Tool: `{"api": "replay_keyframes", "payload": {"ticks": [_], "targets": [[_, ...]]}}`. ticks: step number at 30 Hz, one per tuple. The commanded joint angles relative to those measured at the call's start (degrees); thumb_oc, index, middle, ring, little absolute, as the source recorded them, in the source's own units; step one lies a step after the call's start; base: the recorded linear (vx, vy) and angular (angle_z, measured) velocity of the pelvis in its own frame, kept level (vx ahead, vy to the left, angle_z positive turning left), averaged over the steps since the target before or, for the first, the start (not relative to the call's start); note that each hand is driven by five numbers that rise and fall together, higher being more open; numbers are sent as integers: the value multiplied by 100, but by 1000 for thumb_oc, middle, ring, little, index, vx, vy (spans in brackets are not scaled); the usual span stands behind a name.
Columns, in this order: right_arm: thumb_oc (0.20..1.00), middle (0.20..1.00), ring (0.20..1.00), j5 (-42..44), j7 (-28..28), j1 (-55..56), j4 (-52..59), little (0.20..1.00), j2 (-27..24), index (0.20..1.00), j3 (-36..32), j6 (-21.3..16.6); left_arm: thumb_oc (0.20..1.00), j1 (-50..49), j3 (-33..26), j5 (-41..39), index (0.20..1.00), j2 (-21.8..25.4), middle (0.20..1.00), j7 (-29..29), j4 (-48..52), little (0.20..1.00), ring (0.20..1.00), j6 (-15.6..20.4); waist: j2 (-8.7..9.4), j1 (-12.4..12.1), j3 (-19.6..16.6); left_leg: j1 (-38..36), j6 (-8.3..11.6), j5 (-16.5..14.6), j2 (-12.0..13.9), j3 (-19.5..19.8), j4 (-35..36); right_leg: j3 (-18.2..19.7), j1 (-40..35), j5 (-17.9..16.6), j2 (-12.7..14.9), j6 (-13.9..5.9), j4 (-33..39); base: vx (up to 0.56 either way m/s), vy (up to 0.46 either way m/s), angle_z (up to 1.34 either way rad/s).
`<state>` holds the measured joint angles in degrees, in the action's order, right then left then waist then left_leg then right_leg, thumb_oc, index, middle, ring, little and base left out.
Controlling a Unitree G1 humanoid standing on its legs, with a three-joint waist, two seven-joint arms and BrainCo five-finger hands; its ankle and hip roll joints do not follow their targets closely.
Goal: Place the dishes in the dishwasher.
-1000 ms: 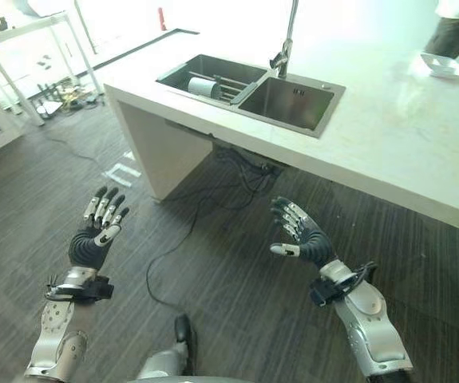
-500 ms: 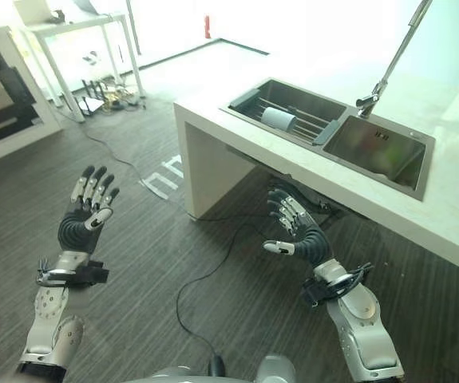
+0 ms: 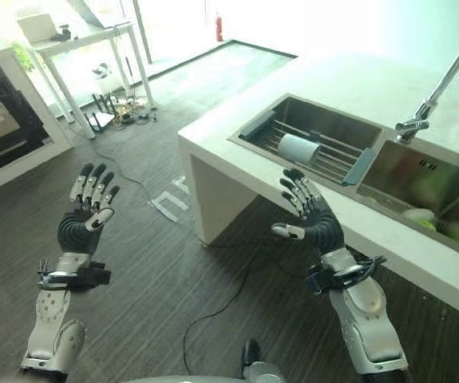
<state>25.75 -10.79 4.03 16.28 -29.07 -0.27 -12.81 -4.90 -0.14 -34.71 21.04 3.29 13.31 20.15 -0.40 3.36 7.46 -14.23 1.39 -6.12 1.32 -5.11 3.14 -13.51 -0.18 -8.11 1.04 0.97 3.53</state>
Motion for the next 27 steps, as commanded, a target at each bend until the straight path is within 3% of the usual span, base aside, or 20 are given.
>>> {"api": "replay_keyframes", "payload": {"ticks": [1, 2, 3, 4, 5, 7, 8, 11, 13, 15, 17, 19, 21, 23, 25, 26, 27], "targets": [[1000, 1000, 1000, -139, 128, 6, 650, 1000, 92, 1000, -362, -514, 1000, 10, -197, -545, 1000, 123, 1000, 199, 131, 1000, 1000, 323, 113, 187, -381, -151, 163, 642, 43, -147, -198, -28, 121, -203, 156, -604, 112, 97, -203, -16], [1000, 1000, 1000, -147, 185, -18, 797, 1000, 31, 1000, -441, -494, 1000, 82, -181, -397, 1000, 135, 1000, 177, 299, 1000, 1000, 422, 93, 222, -359, 19, 289, 906, 155, -182, -652, 21, 72, -139, 95, -523, 123, 55, -168, -17], [1000, 1000, 1000, -155, 199, -22, 815, 1000, 24, 1000, -451, -495, 1000, 98, -173, -388, 1000, 133, 1000, 164, 324, 1000, 1000, 429, 92, 224, -354, 74, 316, 928, 179, -181, -755, 26, 68, -130, 86, -503, 123, 56, -211, -1], [1000, 1000, 1000, -138, 283, -106, 883, 1000, -76, 1000, -532, -514, 1000, 252, -166, -195, 1000, 144, 1000, 128, 505, 1000, 1000, 594, 140, 272, -299, 422, 490, 1235, 379, -328, -1707, 90, -37, -51, 79, -374, 128, 57, -201, -21], [1000, 1000, 1000, -103, 285, -160, 901, 1000, -119, 1000, -563, -489, 1000, 301, -179, -118, 1000, 157, 1000, 80, 575, 1000, 1000, 667, 164, 275, -261, 600, 530, 1282, 402, -290, -2140, 148, -84, -15, 72, -320, 115, 107, -235, -26], [1000, 1000, 1000, -50, 263, -221, 952, 1000, -141, 1000, -631, -431, 1000, 346, -248, 154, 1000, 181, 1000, 52, 706, 1000, 1000, 914, 233, 209, -155, 1152, 507, 1416, 367, -56, -2832, 373, -265, 53, 66, -232, 92, 132, -129, -45], [1000, 1000, 1000, 18, 268, -225, 988, 1000, -127, 1000, -680, -336, 1000, 344, -358, 452, 1000, 213, 1000, 61, 827, 1000, 1000, 1007, 282, 159, -86, 1523, 391, 1316, 347, 39, -2850, 567, -400, 101, 59, -227, 100, 191, -45, -70], [1000, 1000, 1000, 25, 286, -295, 951, 1000, -112, 1000, -680, -135, 1000, 298, -508, 660, 1000, 357, 1000, 39, 948, 1000, 1000, 1014, 224, 81, -39, 1588, 255, 1155, 347, 39, -1920, 940, -543, 230, -21, -310, 121, 248, 90, -68], [1000, 1000, 1000, -24, 162, -256, 873, 1000, -30, 1000, -680, -117, 1000, 210, -559, 86, 1000, 355, 1000, 139, 920, 1000, 1000, 796, 118, 9, -42, 1580, 263, 1291, 337, 162, -535, 1233, -704, 396, -92, -391, 147, 312, 165, -75], [1000, 1000, 1000, -48, 135, -227, 863, 1000, -25, 1000, -660, -79, 1000, 185, -563, -368, 1000, 285, 1000, 189, 815, 1000, 1000, 729, 69, -63, -40, 1611, 327, 1627, 419, 206, 89, 1441, -796, 465, -140, -400, 147, 252, 148, -78], [1000, 1000, 1000, -77, 138, -212, 848, 1000, -46, 1000, -637, -26, 1000, 145, -495, -620, 1000, 158, 1000, 247, 715, 1000, 1000, 730, 39, -123, -9, 2047, 483, 1950, 682, 388, 186, 1665, -1038, 633, -178, -373, 147, 332, 195, -69], [1000, 1000, 1000, 57, 49, -146, 819, 1000, -125, 1000, -734, -22, 1000, 50, -507, -911, 1000, 77, 1000, 443, 649, 1000, 1000, 761, 52, -125, -15, 2291, 562, 1986, 889, 362, 186, 1745, -1224, 793, -117, -382, 147, 289, 236, -72], [1000, 1000, 1000, 211, -143, -102, 787, 1000, -222, 1000, -849, -8, 1000, -52, -567, -1113, 1000, 18, 1000, 648, 660, 1000, 1000, 781, 12, -153, -18, 2189, 586, 1971, 956, 463, 186, 1890, -1375, 915, 50, -445, 147, 390, 439, -62], [1000, 1000, 1000, 304, -157, -8, 837, 1000, -227, 1000, -916, 82, 1000, -25, -609, -1162, 1000, 45, 1000, 607, 709, 1000, 1000, 657, -7, -138, -62, 2079, 595, 1943, 1012, 321, 186, 1796, -1489, 952, 202, -537, 147, 351, 434, -119], [1000, 1000, 1000, 430, -142, 126, 904, 1000, -172, 1000, -984, 149, 1000, 152, -547, -1081, 1000, 133, 1000, 365, 624, 1000, 1000, 256, 67, -181, -154, 1986, 447, 1781, 773, 232, 186, 1697, -1611, 973, 456, -736, 30, 327, 445, -127], [1000, 1000, 1000, 406, -86, 176, 921, 1000, -123, 1000, -989, 138, 1000, 229, -511, -945, 1000, 183, 1000, 450, 629, 1000, 1000, 180, 112, -231, -192, 1976, 365, 1723, 649, 238, 185, 1654, -1575, 993, 552, -806, -93, 379, 521, -42], [1000, 1000, 1000, 215, 179, 186, 929, 1000, -28, 1000, -975, 149, 1000, 276, -465, -720, 1000, 261, 1000, 665, 740, 1000, 1000, -146, 176, -335, -232, 1959, 193, 1657, 408, 330, 186, 1532, -1399, 862, 708, -910, -464, 295, 416, -4]]}}
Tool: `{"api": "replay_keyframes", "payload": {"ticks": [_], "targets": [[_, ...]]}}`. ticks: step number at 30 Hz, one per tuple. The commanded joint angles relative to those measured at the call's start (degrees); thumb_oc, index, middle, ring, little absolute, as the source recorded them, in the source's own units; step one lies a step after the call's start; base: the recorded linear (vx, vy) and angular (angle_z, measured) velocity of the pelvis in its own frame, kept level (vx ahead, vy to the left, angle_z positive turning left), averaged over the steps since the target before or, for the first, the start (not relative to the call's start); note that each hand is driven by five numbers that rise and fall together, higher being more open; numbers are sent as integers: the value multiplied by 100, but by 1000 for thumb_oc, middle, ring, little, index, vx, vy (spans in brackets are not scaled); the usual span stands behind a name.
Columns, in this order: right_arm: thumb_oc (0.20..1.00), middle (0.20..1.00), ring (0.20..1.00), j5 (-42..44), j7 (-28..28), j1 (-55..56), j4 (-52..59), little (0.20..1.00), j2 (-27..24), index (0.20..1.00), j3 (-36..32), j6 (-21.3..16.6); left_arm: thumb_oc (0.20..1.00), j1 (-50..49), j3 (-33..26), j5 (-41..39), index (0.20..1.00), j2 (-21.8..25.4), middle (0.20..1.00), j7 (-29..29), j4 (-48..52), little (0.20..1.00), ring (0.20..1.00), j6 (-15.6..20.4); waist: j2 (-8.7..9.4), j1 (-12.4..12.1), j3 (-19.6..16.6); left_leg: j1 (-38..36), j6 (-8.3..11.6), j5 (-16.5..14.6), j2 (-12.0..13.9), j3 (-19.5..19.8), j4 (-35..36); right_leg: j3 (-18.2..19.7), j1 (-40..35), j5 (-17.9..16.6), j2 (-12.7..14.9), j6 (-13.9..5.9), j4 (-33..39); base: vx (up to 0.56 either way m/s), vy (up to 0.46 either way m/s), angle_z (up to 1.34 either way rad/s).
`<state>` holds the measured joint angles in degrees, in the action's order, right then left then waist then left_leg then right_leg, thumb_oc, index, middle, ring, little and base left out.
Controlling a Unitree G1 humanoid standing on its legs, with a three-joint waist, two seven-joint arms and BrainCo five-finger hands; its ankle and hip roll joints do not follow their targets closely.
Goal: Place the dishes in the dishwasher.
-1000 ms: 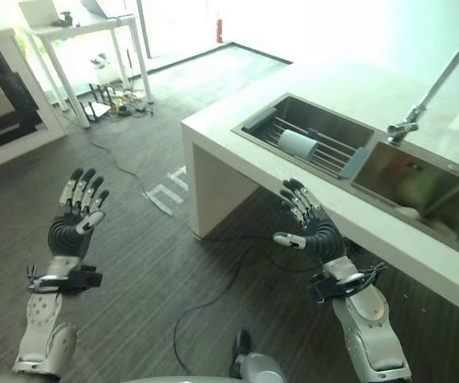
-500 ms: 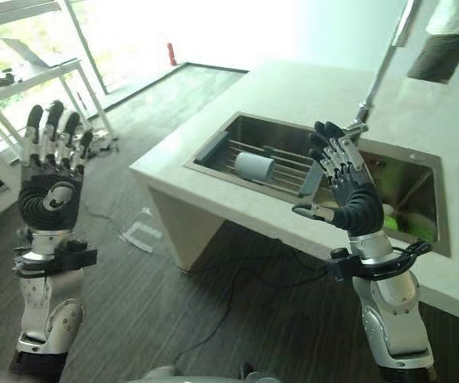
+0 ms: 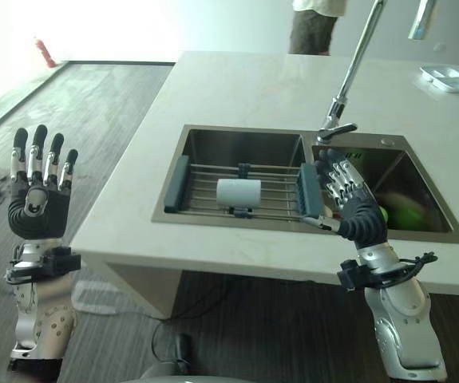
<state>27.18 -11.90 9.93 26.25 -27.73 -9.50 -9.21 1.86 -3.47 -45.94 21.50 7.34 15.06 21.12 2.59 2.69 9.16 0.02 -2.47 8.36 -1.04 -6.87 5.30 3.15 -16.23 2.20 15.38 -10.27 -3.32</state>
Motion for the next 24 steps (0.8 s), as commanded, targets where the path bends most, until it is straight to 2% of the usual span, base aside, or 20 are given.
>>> {"api": "replay_keyframes", "payload": {"ticks": [1, 4, 6, 7, 9, 10, 11, 14, 15, 16, 20, 22, 23, 24], "targets": [[1000, 1000, 1000, 82, 362, -414, -85, 1000, -128, 1000, -54, -202, 1000, -379, -135, 410, 1000, 269, 1000, 375, 585, 1000, 1000, -384, -88, -295, -414, 510, 514, 176, 558, 542, -30, -212, 305, -247, -667, 179, 71, 238, 358, 14], [1000, 1000, 1000, 88, 357, -450, -110, 1000, -10, 1000, -14, -115, 1000, -415, -171, 696, 1000, 376, 1000, 483, 634, 1000, 1000, -435, -55, -392, -454, 414, 334, 50, 374, 533, -30, -434, 593, -407, -603, 131, -485, 134, 207, 14], [1000, 1000, 1000, -17, 312, -519, -123, 1000, 85, 1000, 140, -44, 1000, -434, -191, 890, 1000, 400, 1000, 507, 692, 1000, 1000, -375, -55, -428, -439, 276, 322, -19, 363, 400, -30, -704, 869, -518, -573, 154, -591, 62, 103, -23], [1000, 1000, 1000, -87, 339, -690, -207, 1000, 112, 1000, 320, -48, 1000, -292, -126, 1192, 1000, 496, 1000, 453, 736, 1000, 1000, -331, -41, -455, -363, 123, 402, -149, 388, 263, -30, -1193, 1060, -441, -490, 156, -52, -26, -28, -53], [1000, 1000, 1000, -99, 391, -954, -307, 1000, 104, 1000, 445, -69, 1000, -171, -56, 1382, 1000, 575, 1000, 460, 789, 1000, 1000, -276, -27, -488, -261, 57, 470, -257, 434, 121, -30, -1586, 1284, -873, -345, 74, 493, -92, -125, -106], [1000, 1000, 1000, -108, 437, -1080, -356, 1000, 97, 1000, 502, -85, 1000, -126, -32, 1469, 1000, 595, 1000, 467, 806, 1000, 1000, -226, -27, -497, -216, 44, 488, -292, 459, 61, -30, -1667, 1370, -1066, -301, 51, 617, -108, -223, -98], [1000, 1000, 1000, -153, 546, -1140, -371, 1000, 115, 1000, 571, -154, 1000, -84, -17, 1429, 1000, 648, 1000, 631, 843, 1000, 1000, -263, -51, -436, -133, -10, 463, -372, 505, 10, -30, -1443, 1569, -1154, -281, 55, 500, -80, -247, -42], [1000, 1000, 1000, -150, 736, -1201, -425, 1000, 100, 1000, 629, -155, 1000, -28, 161, 1196, 1000, 606, 1000, 855, 943, 1000, 1000, -159, -2, -407, -171, -65, 409, -469, 511, -40, -30, -1384, 1473, -1093, -404, 74, 659, -15, -251, 14], [1000, 1000, 1000, -133, 832, -1138, -399, 1000, 78, 1000, 641, -51, 1000, 28, 232, 1145, 1000, 595, 1000, 976, 956, 1000, 1000, -221, 23, -359, -244, -98, 422, -498, 546, -112, -30, -1405, 1412, -1054, -427, 45, 771, 19, -267, 37], [1000, 1000, 1000, -116, 890, -1094, -397, 1000, 60, 1000, 643, 83, 1000, 52, 275, 1129, 1000, 589, 1000, 995, 946, 1000, 1000, -250, 29, -337, -285, -122, 447, -504, 581, -174, -30, -1463, 1376, -1017, -429, 40, 811, 17, -298, 25], [1000, 1000, 1000, -169, 900, -937, -325, 1000, 16, 1000, 658, 143, 1000, 110, 336, 1226, 1000, 625, 1000, 855, 957, 1000, 1000, -330, -4, -172, -383, -243, 589, -499, 805, -317, -30, -1360, 1352, -852, -603, 129, 832, -2, -296, -16], [1000, 1000, 1000, -55, 901, -867, -274, 1000, -11, 1000, 581, 190, 1000, 48, 293, 974, 1000, 638, 1000, 778, 913, 1000, 1000, -679, -44, -94, -418, -315, 672, -476, 929, -344, -30, -1323, 1315, -792, -723, 198, 832, 19, -323, -18], [1000, 1000, 1000, -27, 898, -862, -272, 1000, -20, 1000, 567, 204, 1000, 28, 298, 1003, 1000, 623, 1000, 755, 892, 1000, 1000, -677, -66, -74, -420, -335, 699, -457, 975, -362, -30, -1332, 1305, -776, -757, 222, 832, 6, -356, -20], [1000, 1000, 1000, -17, 862, -890, -310, 1000, -6, 1000, 594, 230, 1000, 22, 336, 1248, 1000, 601, 1000, 600, 791, 1000, 1000, -506, -133, -4, -406, -382, 781, -382, 1082, -424, -30, -1315, 1288, -731, -861, 301, 832, -4, -295, -10]]}}
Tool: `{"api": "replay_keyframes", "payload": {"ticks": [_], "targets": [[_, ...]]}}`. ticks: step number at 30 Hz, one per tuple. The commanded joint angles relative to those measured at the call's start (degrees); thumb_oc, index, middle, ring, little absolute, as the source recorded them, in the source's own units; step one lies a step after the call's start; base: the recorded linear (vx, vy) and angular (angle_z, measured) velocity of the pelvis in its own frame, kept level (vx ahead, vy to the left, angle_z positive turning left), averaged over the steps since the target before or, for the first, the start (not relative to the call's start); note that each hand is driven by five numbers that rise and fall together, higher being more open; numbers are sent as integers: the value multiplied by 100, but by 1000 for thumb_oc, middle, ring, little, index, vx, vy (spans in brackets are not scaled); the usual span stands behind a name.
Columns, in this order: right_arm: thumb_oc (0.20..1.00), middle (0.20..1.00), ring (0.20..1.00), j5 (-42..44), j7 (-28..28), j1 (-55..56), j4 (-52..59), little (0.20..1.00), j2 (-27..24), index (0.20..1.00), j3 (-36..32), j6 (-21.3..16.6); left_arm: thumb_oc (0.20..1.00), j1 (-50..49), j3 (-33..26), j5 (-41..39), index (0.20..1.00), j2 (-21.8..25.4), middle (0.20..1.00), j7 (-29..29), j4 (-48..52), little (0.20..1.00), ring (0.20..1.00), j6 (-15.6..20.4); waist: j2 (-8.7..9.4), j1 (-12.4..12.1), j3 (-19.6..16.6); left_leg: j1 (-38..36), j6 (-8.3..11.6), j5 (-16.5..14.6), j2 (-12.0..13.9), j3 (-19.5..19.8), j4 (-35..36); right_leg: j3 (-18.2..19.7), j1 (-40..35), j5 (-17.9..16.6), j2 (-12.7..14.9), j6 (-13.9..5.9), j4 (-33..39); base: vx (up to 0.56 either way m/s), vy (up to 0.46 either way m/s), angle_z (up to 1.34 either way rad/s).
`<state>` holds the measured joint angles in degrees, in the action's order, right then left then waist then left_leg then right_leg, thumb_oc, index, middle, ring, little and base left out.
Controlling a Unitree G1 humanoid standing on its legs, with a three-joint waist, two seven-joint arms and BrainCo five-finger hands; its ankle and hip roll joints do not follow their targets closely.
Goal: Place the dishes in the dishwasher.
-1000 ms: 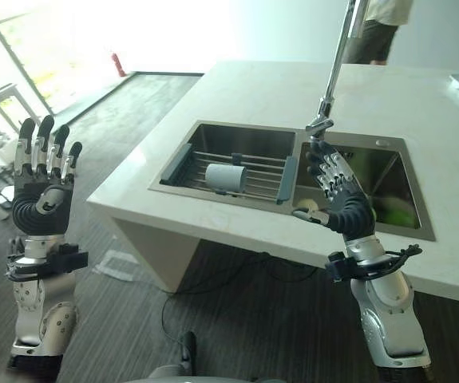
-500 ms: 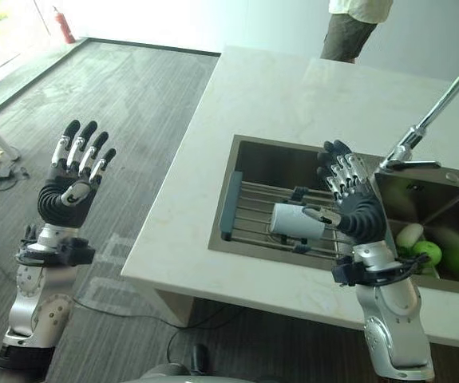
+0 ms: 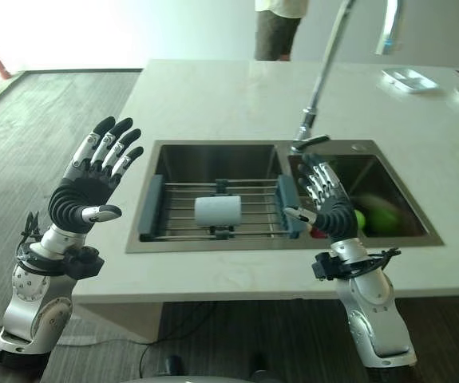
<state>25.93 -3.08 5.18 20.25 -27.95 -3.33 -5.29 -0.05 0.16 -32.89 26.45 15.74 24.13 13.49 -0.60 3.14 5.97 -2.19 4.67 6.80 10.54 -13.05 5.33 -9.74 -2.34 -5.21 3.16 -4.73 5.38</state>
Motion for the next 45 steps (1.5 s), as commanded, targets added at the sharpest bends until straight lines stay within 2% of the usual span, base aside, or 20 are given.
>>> {"api": "replay_keyframes", "payload": {"ticks": [1, 3, 4, 6, 7, 8, 11, 12, 17, 23, 25, 26, 28, 31, 34, 35, 36, 38, 41, 45], "targets": [[1000, 1000, 1000, 117, -70, -434, 285, 1000, -2, 1000, -26, -112, 1000, 230, -16, 191, 1000, 108, 1000, -389, -146, 1000, 1000, 410, 152, -16, -77, -187, 115, -173, -47, 175, -51, -1, -102, 27, 312, -214, -38, -4, -286, -5], [1000, 1000, 1000, 150, -163, -449, 258, 1000, -78, 1000, -42, -69, 1000, 238, -44, 322, 1000, 110, 1000, -565, -177, 1000, 1000, 525, 140, 19, -37, -190, 155, -196, -70, 157, -275, 53, -117, 20, 269, -156, -38, 11, -177, -1], [1000, 1000, 1000, 168, -316, -447, 195, 1000, -120, 1000, -44, -70, 1000, 225, -93, 312, 1000, 84, 1000, -597, -245, 1000, 1000, 615, 151, 47, 2, -89, 169, -307, -124, 172, -691, 65, -128, -19, 270, -118, -38, 28, -127, -5], [1000, 1000, 1000, 207, -508, -432, 148, 1000, -146, 1000, -49, -80, 1000, 186, -155, 354, 1000, 39, 1000, -641, -271, 1000, 1000, 574, 149, 31, 45, 83, 143, -334, -243, 364, -1009, 112, -172, -22, 245, -78, -38, 56, -64, -19], [1000, 1000, 1000, 198, -600, -424, 141, 1000, -130, 1000, -43, -83, 1000, 137, -174, 435, 1000, 0, 1000, -677, -268, 1000, 1000, 531, 148, 8, 67, 129, 81, -407, -367, 464, -930, 165, -205, -11, 233, -72, -38, 148, 47, -32], [1000, 1000, 1000, 124, -711, -400, 157, 1000, -56, 1000, 8, -74, 1000, 17, -194, 543, 1000, -57, 1000, -698, -282, 1000, 1000, 511, 81, -35, 87, 64, 36, -283, -440, 504, -465, 188, -276, 44, 196, -86, -38, 187, 110, -29], [1000, 1000, 1000, -248, -599, -387, 152, 1000, 0, 1000, 90, -170, 1000, 35, -118, 611, 1000, -63, 1000, -706, -410, 1000, 1000, 531, 12, -68, 130, 197, 91, 70, -371, 280, -81, 69, -431, 143, 201, -111, -38, 118, 137, -26], [1000, 1000, 1000, -340, -527, -502, 100, 1000, -90, 1000, 165, -208, 1000, 102, -59, 691, 1000, -49, 1000, -822, -463, 1000, 1000, 532, 11, -112, 108, 220, 51, 38, -431, 448, -33, 78, -440, 196, 198, -103, -38, 49, 143, -14], [1000, 1000, 1000, 11, -535, -417, 143, 1000, -192, 1000, 30, -166, 1000, 275, 9, 919, 1000, 62, 1000, -948, -551, 1000, 1000, 691, 33, -62, -31, 136, -12, -90, -553, 603, -33, 43, -506, 206, 285, -164, -38, 79, 237, -3], [1000, 1000, 1000, -198, -737, -416, 116, 1000, -129, 1000, 5, -82, 1000, 490, 30, 986, 1000, 48, 1000, -862, -629, 1000, 1000, 333, 136, -40, -134, -93, -199, -289, -787, 692, -33, -17, -525, 124, 470, -283, -118, 116, 251, 4], [1000, 1000, 1000, -216, -717, -519, 65, 1000, -118, 1000, 60, -19, 1000, 512, 76, 1140, 1000, 58, 1000, -841, -620, 1000, 1000, 342, 160, -107, -140, -85, -278, -293, -836, 676, -33, -65, -486, 274, 453, -284, -484, 68, 222, -1], [1000, 1000, 1000, -209, -794, -553, 62, 1000, -114, 1000, 124, 14, 1000, 536, 132, 1612, 1000, 137, 1000, -832, -601, 1000, 1000, 609, 191, -95, -64, -78, -389, -251, -884, 718, -33, 29, -4, 55, 436, -399, -1541, 38, 164, -27], [1000, 1000, 1000, -167, -846, -566, 52, 1000, -99, 1000, 159, -7, 1000, 683, 184, 1950, 1000, 232, 1000, -943, -586, 1000, 1000, 630, 216, -51, -19, -82, -367, -271, -853, 805, -33, 149, 265, 19, 529, -377, -1483, 35, 1, -52], [1000, 1000, 1000, -219, -751, -631, 12, 1000, -97, 1000, 222, -71, 1000, 972, 265, 1945, 1000, 478, 1000, -1078, -614, 1000, 1000, 400, 270, -56, -3, -101, -268, -373, -757, 805, -33, 87, 125, -188, 856, -461, -729, 51, -219, 5], [1000, 1000, 1000, -390, -648, -791, 62, 1000, -173, 1000, 307, 70, 1000, 968, 276, 2063, 1000, 465, 1000, -1099, -494, 1000, 1000, 137, 297, -88, -48, -134, -186, -412, -597, 749, -33, 88, -139, -194, 785, -500, -97, 51, -259, 9], [1000, 1000, 1000, -390, -635, -840, 74, 1000, -204, 1000, 336, 116, 1000, 968, 306, 2204, 1000, 470, 1000, -1184, -481, 1000, 1000, 53, 296, -102, -65, -134, -145, -406, -548, 699, -33, 46, -152, -186, 778, -506, -38, -21, -348, 5], [1000, 1000, 1000, -384, -575, -965, 58, 1000, -311, 1000, 382, 204, 1000, 994, 383, 2490, 1000, 522, 1000, -1287, -540, 1000, 1000, -382, 274, -141, -97, -171, -59, -388, -392, 555, -33, -63, -163, -124, 746, -514, -38, -18, -263, -18], [1000, 1000, 1000, -315, -540, -1016, -1, 1000, -398, 1000, 359, 239, 1000, 981, 401, 2634, 1000, 628, 1000, -1242, -650, 1000, 1000, -673, 250, -147, -129, -196, -22, -383, -313, 495, -33, -85, -193, -82, 702, -501, -38, -7, -229, -26], [1000, 1000, 1000, -104, -565, -931, 20, 1000, -511, 1000, 204, 324, 1000, 878, 475, 2778, 1000, 958, 1000, -779, -931, 1000, 1000, -1311, 123, -67, -181, -262, 54, -334, -163, 438, -33, -131, -263, 1, 623, -453, -38, 16, -197, -15], [1000, 1000, 1000, -133, -637, -857, -93, 1000, -598, 1000, 187, 239, 1000, 1126, 736, 2918, 1000, 1288, 1000, -635, -1437, 1000, 1000, -1660, -10, 106, -211, -337, 105, -291, -57, 367, -33, -64, -313, 46, 589, -437, -38, 16, -74, -7]]}}
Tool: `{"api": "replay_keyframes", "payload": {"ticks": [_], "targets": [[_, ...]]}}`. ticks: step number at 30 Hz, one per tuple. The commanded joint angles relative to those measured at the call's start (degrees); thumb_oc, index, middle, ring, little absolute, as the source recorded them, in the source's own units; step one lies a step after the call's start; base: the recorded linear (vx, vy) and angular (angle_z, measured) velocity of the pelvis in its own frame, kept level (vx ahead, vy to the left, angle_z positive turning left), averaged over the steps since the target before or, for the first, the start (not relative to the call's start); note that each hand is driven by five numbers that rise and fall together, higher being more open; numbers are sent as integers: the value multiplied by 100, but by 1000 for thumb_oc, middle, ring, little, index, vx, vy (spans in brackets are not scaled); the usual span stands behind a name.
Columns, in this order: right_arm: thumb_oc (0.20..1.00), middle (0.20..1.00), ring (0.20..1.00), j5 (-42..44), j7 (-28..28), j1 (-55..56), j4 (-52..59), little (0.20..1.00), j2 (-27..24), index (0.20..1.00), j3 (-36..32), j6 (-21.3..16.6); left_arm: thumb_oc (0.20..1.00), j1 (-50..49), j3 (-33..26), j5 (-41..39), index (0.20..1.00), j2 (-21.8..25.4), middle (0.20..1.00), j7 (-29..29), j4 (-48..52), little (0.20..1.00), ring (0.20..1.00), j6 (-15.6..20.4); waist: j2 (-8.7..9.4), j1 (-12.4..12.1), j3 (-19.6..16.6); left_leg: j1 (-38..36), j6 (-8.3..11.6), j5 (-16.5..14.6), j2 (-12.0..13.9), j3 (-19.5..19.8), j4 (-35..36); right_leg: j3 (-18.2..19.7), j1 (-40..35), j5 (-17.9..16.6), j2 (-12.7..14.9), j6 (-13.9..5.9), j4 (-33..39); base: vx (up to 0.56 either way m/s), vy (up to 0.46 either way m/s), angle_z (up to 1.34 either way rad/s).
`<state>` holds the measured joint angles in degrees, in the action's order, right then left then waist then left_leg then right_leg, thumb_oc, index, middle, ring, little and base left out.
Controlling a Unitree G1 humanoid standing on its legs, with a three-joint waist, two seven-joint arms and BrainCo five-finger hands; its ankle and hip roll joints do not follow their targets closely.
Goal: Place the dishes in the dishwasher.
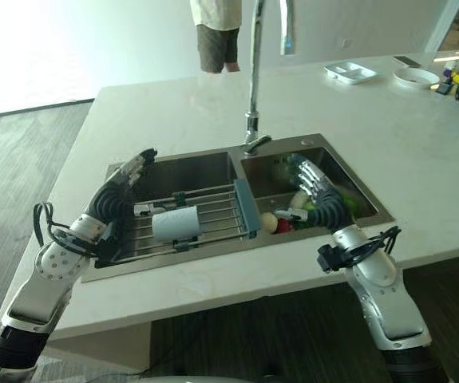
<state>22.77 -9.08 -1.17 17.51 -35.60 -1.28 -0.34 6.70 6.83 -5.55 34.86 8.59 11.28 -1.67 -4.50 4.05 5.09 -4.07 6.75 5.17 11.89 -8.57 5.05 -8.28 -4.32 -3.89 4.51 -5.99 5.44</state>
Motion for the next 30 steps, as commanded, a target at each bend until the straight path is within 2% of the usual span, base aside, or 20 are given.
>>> {"api": "replay_keyframes", "payload": {"ticks": [1, 4, 11, 14, 20, 30], "targets": [[1000, 1000, 1000, 209, -45, -247, 133, 1000, 112, 1000, -14, -271, 1000, 592, 179, 189, 1000, 531, 1000, 162, -308, 1000, 1000, -298, 342, 74, -132, -171, -96, -125, -179, -88, -5, -182, -129, -75, 442, -308, -44, 20, -26, -4], [1000, 1000, 1000, 271, -126, -334, 41, 1000, -9, 1000, -5, -325, 1000, 970, 474, 221, 1000, 763, 1000, 326, -758, 1000, 1000, -711, 244, 213, -145, -237, -74, -136, -163, -132, -5, -118, -147, -61, 427, -299, -44, 14, 7, -4], [1000, 1000, 1000, 366, -378, -523, -137, 1000, -233, 1000, 30, -324, 1000, 1966, 1156, 769, 1000, 1136, 1000, 755, -2344, 1000, 1000, -1187, 80, 580, -197, -389, -102, -217, -240, -325, -5, 142, -171, -60, 467, -322, -44, 36, 61, -12], [1000, 1000, 1000, 387, -535, -556, -201, 1000, -278, 1000, -26, -339, 1000, 2258, 1313, 1010, 1000, 1188, 1000, 734, -2955, 1000, 1000, -1080, 47, 696, -211, -446, -125, -264, -280, -401, -5, 229, -175, -58, 467, -328, -44, 28, 74, -16], [1000, 1000, 1000, 349, -727, -574, -242, 1000, -319, 1000, -68, -355, 1000, 2390, 1448, 1366, 1000, 1037, 1000, 743, -3530, 1000, 1000, -1117, 63, 799, -254, -511, -163, -330, -315, -487, -5, 334, -175, -54, 457, -341, -44, 13, 36, -10], [1000, 1000, 1000, 267, -834, -546, -281, 1000, -266, 1000, -105, -349, 1000, 2131, 1559, 1911, 1000, 745, 1000, 979, -3583, 1000, 1000, -1164, 134, 795, -272, -545, -208, -381, -333, -501, -5, 378, -183, -49, 441, -358, -44, 2, 5, -2]]}}
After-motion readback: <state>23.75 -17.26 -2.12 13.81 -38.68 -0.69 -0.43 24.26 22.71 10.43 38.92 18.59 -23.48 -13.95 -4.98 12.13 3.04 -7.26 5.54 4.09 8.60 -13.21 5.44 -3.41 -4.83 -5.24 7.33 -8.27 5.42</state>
